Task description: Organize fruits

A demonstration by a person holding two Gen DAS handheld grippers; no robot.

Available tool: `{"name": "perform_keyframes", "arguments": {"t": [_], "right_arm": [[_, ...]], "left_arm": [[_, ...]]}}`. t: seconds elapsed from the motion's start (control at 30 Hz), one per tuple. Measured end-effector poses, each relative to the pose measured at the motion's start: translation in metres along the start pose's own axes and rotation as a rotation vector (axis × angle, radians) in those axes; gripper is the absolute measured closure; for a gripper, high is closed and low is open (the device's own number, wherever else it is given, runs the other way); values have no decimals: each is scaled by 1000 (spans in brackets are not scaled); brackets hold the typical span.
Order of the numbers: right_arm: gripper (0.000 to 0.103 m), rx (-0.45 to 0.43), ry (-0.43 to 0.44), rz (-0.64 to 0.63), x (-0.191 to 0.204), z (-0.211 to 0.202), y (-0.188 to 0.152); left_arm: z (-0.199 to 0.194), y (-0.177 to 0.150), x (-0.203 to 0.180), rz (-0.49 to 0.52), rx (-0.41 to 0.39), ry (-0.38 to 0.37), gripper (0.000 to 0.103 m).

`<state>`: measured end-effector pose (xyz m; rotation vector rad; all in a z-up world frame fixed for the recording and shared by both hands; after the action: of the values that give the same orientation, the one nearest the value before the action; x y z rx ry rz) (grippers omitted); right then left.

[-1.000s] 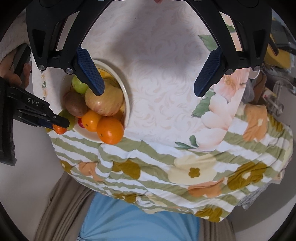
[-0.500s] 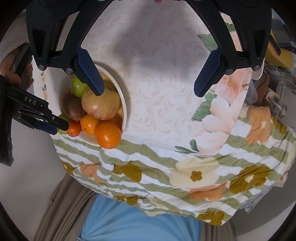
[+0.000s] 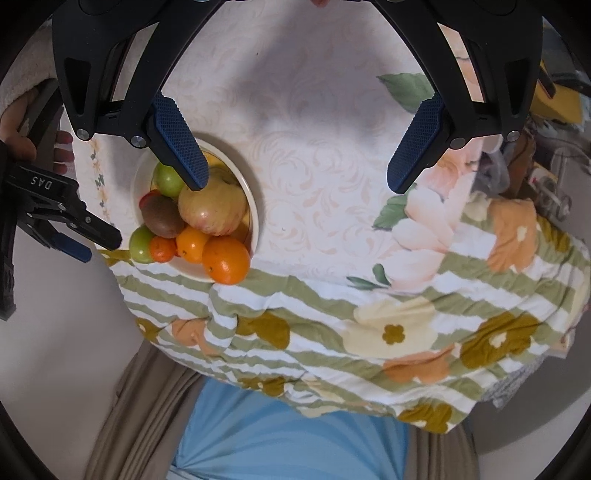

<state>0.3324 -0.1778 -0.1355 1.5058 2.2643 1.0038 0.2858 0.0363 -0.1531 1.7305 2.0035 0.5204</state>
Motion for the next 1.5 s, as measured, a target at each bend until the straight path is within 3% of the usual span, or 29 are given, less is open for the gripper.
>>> {"name": "perform_keyframes", "arguments": {"t": [0.3,0.57,0.73,1.03,1.5], "right_arm": [[2,-76,-94,83,23,-77,-13],[2,-135,-240,177,45,-148,-33],[2,-153,-308,203,56,-178,-51],[2,-142,-360,184,59,-199,-75],[2,-150,-341,187,58,-208,-80]], "left_arm": [[-65,0,7,85,-81,3,0],[-139,-4,15,121,-211,-3,0],[-163,-14,14,144,-252,-12,0],[-185,-38,9,127,-281,-6,0],[-203,-52,0,128,-305,17,0]]}}
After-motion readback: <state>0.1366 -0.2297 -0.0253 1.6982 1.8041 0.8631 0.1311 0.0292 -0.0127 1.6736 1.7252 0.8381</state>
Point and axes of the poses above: each gripper's, at about its wrist camera, not at the fingertips, and z roughly the way its jaws point, x to its left, y to its top, the point moved 8 cm from there along z, roughly the way its jaws point, and after that the axes turned 7 degrees about y, right-handed, at the moved point
